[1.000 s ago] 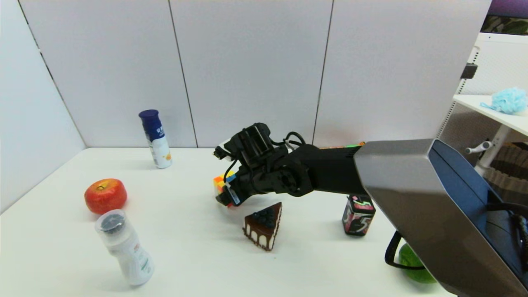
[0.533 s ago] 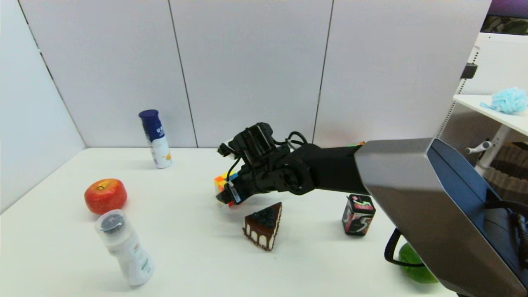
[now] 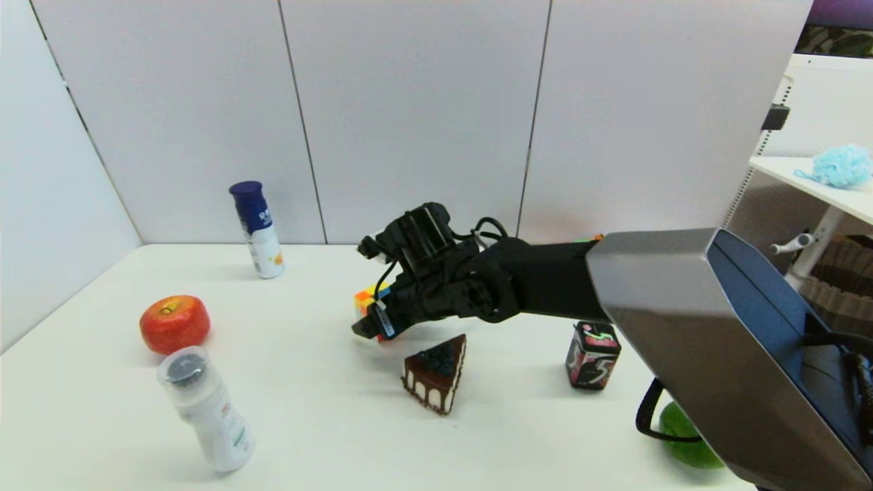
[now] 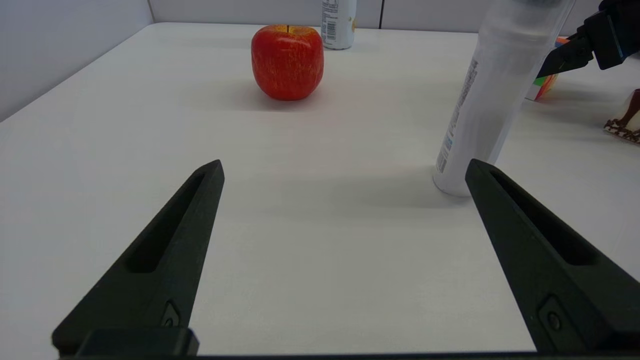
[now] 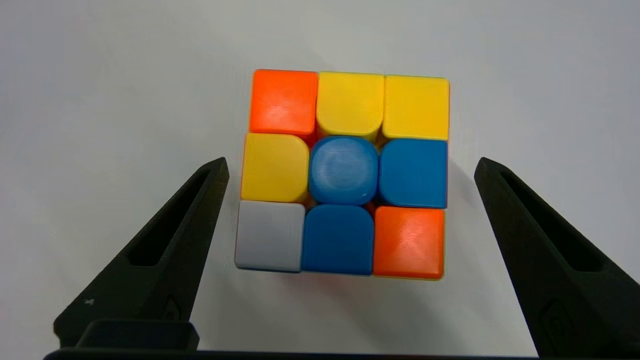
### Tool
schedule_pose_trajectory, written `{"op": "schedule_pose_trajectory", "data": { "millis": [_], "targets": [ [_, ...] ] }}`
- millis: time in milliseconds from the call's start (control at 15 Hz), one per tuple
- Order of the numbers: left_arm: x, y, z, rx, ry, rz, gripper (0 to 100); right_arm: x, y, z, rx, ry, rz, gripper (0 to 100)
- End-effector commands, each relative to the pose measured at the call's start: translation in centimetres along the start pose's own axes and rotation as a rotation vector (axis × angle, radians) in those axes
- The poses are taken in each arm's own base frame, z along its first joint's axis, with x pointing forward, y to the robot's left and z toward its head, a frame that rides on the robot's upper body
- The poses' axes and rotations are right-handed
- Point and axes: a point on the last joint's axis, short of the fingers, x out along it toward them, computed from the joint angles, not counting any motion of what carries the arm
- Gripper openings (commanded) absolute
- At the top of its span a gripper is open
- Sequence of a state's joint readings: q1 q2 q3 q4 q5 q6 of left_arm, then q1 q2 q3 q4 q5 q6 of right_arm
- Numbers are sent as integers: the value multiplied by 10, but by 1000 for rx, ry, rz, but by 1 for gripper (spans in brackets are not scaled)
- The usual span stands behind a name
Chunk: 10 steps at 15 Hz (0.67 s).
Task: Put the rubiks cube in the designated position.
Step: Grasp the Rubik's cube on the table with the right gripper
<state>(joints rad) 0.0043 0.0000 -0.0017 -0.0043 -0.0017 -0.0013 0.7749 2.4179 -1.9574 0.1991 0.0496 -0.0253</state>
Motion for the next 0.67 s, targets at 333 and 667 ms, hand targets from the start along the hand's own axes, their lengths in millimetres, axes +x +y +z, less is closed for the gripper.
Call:
{"op": "schedule_pose_trajectory", "data": {
  "millis": [333,667],
  "targets": [
    [0,0,0,0,3,1,100,-1,2,0,-2,2,5,0],
    [0,0,0,0,3,1,100,-7,3,4,14,-3,19,0]
  ]
}}
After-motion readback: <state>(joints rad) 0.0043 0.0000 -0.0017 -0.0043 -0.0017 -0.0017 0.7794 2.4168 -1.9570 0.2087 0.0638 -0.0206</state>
